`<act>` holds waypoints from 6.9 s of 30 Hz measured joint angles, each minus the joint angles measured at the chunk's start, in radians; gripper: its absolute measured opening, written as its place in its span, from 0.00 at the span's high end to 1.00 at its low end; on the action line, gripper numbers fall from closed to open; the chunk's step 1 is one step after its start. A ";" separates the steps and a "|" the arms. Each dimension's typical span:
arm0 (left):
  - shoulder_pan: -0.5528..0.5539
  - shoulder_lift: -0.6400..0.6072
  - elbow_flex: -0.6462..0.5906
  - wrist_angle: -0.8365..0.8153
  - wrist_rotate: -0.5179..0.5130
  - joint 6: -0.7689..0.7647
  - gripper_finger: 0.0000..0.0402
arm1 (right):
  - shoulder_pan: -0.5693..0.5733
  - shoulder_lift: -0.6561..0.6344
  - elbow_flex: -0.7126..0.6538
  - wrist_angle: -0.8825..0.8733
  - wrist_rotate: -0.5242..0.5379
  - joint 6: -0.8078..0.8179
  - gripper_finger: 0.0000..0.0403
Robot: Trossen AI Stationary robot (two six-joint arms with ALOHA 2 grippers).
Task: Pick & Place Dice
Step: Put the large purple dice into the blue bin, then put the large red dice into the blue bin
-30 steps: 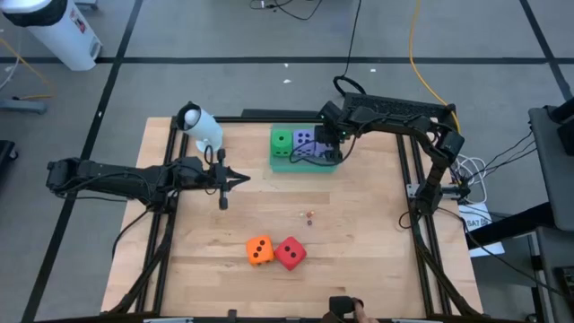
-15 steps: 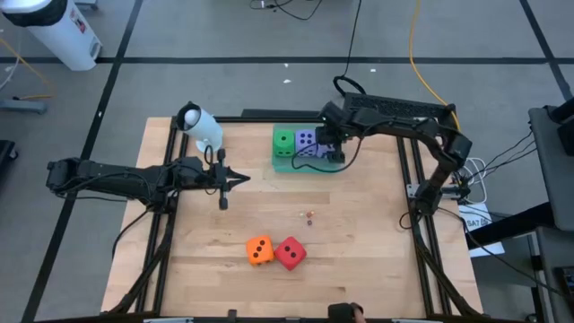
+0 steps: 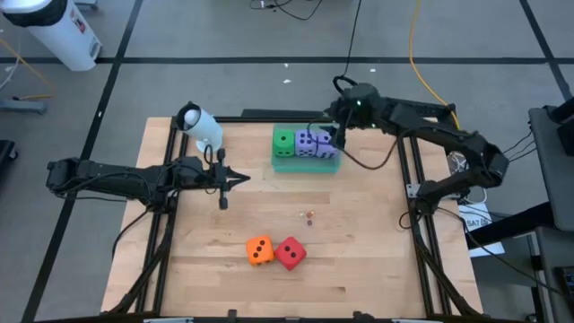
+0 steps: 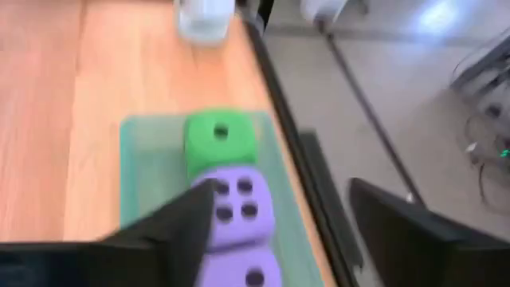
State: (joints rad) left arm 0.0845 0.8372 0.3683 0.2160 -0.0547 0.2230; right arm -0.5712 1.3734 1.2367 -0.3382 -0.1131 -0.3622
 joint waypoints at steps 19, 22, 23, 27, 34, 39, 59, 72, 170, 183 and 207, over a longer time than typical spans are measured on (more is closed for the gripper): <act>0.000 0.000 0.000 0.031 0.000 -0.018 0.95 | 0.017 0.112 -0.318 0.236 0.137 0.166 1.00; 0.000 0.000 0.000 0.031 0.000 -0.018 0.95 | 0.013 0.146 -0.316 0.256 0.135 0.159 1.00; 0.000 0.000 0.000 0.031 0.000 -0.018 0.95 | 0.010 0.157 -0.316 0.261 0.134 0.153 1.00; 0.000 0.000 0.000 0.030 0.000 -0.017 0.95 | 0.003 0.201 -0.313 0.266 0.133 0.140 1.00; 0.000 0.000 0.000 0.029 0.000 -0.012 0.95 | -0.010 0.259 -0.312 0.241 0.112 0.144 1.00; 0.000 0.000 0.000 0.028 0.000 -0.011 0.95 | -0.008 0.220 -0.313 0.248 0.111 0.170 1.00; 0.002 0.000 0.000 0.020 0.000 -0.017 0.95 | 0.031 -0.534 -0.436 0.505 -0.295 0.386 1.00; 0.002 0.000 0.000 0.020 0.000 -0.021 0.95 | 0.002 -0.743 -0.969 1.211 -0.387 0.707 1.00; 0.002 0.000 0.000 0.005 -0.103 -0.075 0.95 | 0.626 -0.320 -0.619 0.615 0.318 0.268 0.19; 0.002 0.000 0.000 0.029 -0.100 -0.095 0.95 | 0.726 -0.049 -0.541 0.747 0.127 0.561 0.01; -0.002 0.000 0.000 0.020 -0.047 -0.154 0.95 | 0.841 0.401 0.095 0.172 -0.152 0.343 0.01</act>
State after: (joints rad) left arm 0.0826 0.8371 0.3687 0.2363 -0.1017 0.0689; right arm 0.2703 1.7749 1.3315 -0.1662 -0.2654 -0.0195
